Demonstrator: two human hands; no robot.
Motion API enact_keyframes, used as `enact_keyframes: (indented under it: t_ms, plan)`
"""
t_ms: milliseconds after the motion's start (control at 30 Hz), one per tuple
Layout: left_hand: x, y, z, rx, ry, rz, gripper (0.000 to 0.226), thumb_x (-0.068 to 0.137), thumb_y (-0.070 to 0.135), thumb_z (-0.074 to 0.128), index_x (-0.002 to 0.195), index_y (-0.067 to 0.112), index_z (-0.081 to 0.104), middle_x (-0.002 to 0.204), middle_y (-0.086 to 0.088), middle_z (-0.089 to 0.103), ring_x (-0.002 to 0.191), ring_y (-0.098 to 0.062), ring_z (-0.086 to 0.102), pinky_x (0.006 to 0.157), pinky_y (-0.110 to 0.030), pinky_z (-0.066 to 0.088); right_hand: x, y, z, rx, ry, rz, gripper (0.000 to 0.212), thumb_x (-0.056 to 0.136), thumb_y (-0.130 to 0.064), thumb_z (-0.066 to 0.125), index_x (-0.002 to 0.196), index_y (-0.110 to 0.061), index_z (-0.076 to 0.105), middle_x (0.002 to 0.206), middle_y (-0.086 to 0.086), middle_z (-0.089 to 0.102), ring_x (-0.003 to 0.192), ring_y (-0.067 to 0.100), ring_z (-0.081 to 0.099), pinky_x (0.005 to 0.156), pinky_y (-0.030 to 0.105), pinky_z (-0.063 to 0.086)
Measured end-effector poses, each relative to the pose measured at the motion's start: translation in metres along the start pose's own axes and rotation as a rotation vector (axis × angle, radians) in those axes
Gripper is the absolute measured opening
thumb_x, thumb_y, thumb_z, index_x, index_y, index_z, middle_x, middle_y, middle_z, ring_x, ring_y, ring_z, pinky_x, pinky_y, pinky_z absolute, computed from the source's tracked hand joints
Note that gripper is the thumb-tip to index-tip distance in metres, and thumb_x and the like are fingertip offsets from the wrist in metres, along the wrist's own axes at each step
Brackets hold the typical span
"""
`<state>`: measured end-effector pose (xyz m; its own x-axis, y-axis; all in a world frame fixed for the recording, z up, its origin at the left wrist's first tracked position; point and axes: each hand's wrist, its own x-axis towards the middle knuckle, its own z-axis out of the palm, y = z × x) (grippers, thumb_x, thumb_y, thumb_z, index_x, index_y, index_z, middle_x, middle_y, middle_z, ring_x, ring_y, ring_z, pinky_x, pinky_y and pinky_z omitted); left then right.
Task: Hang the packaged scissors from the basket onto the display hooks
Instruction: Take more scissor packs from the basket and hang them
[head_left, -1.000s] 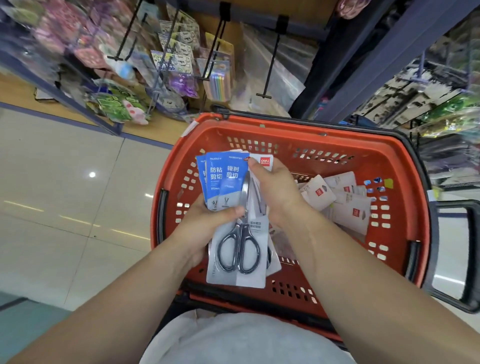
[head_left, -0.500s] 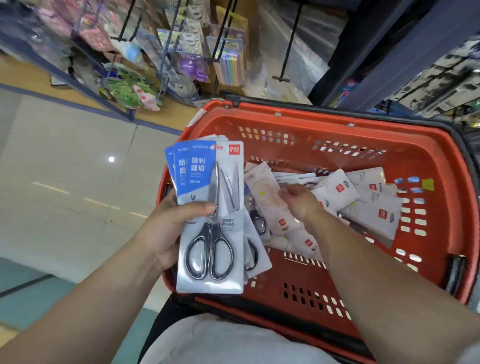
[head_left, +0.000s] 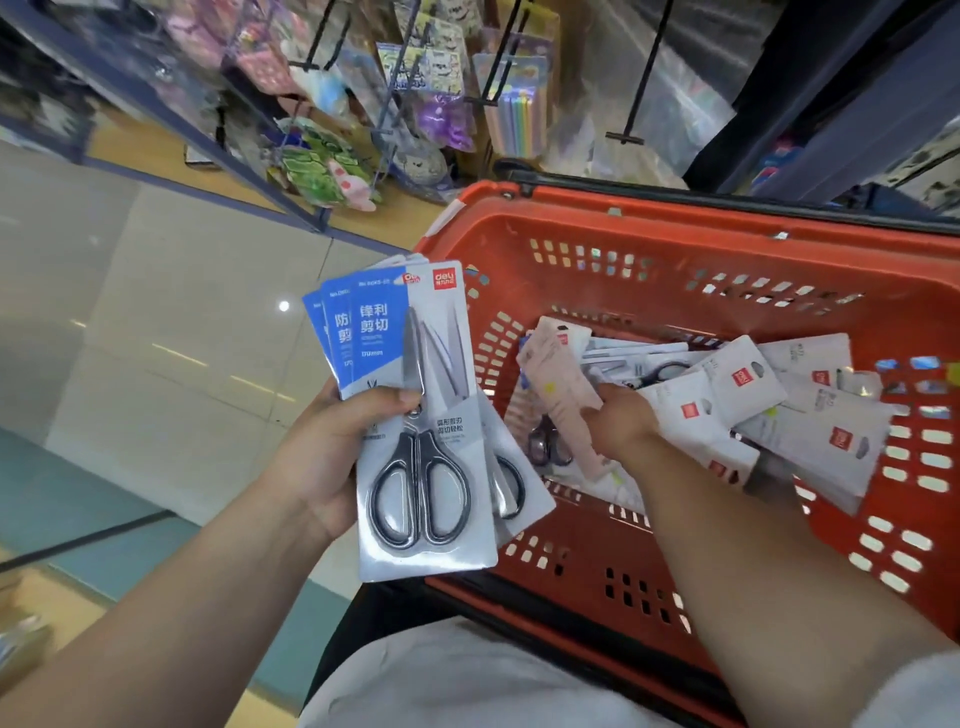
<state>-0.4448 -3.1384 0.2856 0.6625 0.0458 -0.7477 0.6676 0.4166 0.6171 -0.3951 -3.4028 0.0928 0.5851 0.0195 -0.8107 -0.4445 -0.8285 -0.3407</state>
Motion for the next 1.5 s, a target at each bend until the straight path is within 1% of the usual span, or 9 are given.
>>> enact_keyframes:
  t_ms: [233,333,400,467,567,700,867,1133,1500]
  plan:
    - [-0.007,-0.010,0.024,-0.057,0.055,0.000,0.072,0.068,0.005,0.075,0.138,0.000,0.057,0.114,-0.022,0.071,0.086,-0.035,0.075,0.075,-0.047,0.065,-0.108,-0.013,-0.082,0.466,0.046,-0.090,0.067,0.101,-0.009,0.060,0.158,-0.033,0.032,0.126,-0.001,0.064,0.093,0.026,0.070,0.070,0.038,0.057]
    - [-0.018,-0.015,0.046,-0.064,0.066,0.021,0.025,0.089,0.001,0.064,0.104,0.014,0.080,0.098,-0.014,0.076,0.076,-0.027,0.076,0.072,-0.042,0.065,-0.157,-0.013,-0.111,0.673,0.057,-0.092,0.030,0.103,-0.011,0.055,0.126,-0.024,0.068,0.120,0.007,0.073,0.084,0.018,0.072,0.060,0.029,0.059]
    - [-0.028,-0.015,0.059,-0.077,0.024,0.022,0.033,0.093,0.004,0.061,0.078,0.022,0.084,0.089,-0.009,0.078,0.072,-0.025,0.076,0.073,-0.040,0.063,-0.183,-0.009,-0.128,0.829,0.039,-0.059,0.025,0.100,-0.021,0.054,0.112,-0.018,0.076,0.108,0.010,0.078,0.084,0.025,0.075,0.064,0.037,0.054]
    - [-0.041,-0.011,0.070,-0.094,0.004,0.029,0.016,0.081,0.010,0.071,0.087,0.019,0.083,0.096,-0.013,0.077,0.078,-0.029,0.076,0.079,-0.043,0.062,-0.204,-0.002,-0.143,0.964,-0.076,-0.128,0.040,0.102,-0.023,0.037,0.118,-0.011,0.072,0.111,0.012,0.079,0.091,0.030,0.075,0.064,0.036,0.044]
    - [-0.058,0.001,0.084,-0.089,-0.006,0.084,0.056,0.067,0.015,0.077,0.121,0.003,0.070,0.109,-0.021,0.071,0.085,-0.035,0.073,0.082,-0.047,0.062,-0.228,0.009,-0.160,1.057,-0.174,-0.288,0.027,0.099,-0.014,0.044,0.111,-0.011,0.068,0.122,0.008,0.076,0.109,0.029,0.074,0.071,0.040,0.044]
    - [-0.076,0.012,0.093,-0.077,-0.040,0.133,0.084,0.055,0.021,0.083,0.133,-0.003,0.062,0.113,-0.025,0.068,0.086,-0.036,0.072,0.078,-0.046,0.064,-0.243,0.001,-0.167,1.072,0.059,-0.301,0.012,0.101,-0.015,0.064,0.109,-0.008,0.070,0.090,0.008,0.081,0.067,0.008,0.073,0.045,0.015,0.037]
    - [-0.084,0.022,0.092,-0.098,-0.099,0.152,0.089,0.061,0.022,0.082,0.142,-0.004,0.057,0.124,-0.027,0.063,0.095,-0.038,0.069,0.082,-0.048,0.063,-0.261,-0.026,-0.171,0.869,0.279,-0.373,0.022,0.104,-0.026,0.062,0.085,-0.015,0.065,0.060,0.011,0.071,0.038,0.011,0.050,0.035,0.016,0.031]
    - [-0.075,0.068,0.072,-0.150,-0.189,0.150,0.050,0.077,0.019,0.065,0.124,0.006,0.065,0.102,-0.020,0.072,0.079,-0.033,0.073,0.069,-0.042,0.065,-0.282,-0.066,-0.177,-0.092,0.468,-0.362,0.049,0.109,-0.043,0.046,0.070,-0.015,0.056,0.067,0.003,0.065,0.074,0.028,0.062,0.071,0.037,0.049]
    - [-0.057,0.199,-0.006,-0.107,-0.395,0.124,0.048,0.073,0.021,0.070,0.120,0.012,0.063,0.102,-0.015,0.071,0.079,-0.030,0.073,0.069,-0.042,0.064,-0.281,-0.178,-0.140,0.310,0.835,-0.464,0.037,0.109,-0.030,0.049,0.084,-0.007,0.063,0.086,0.014,0.066,0.088,0.031,0.059,0.074,0.038,0.041]
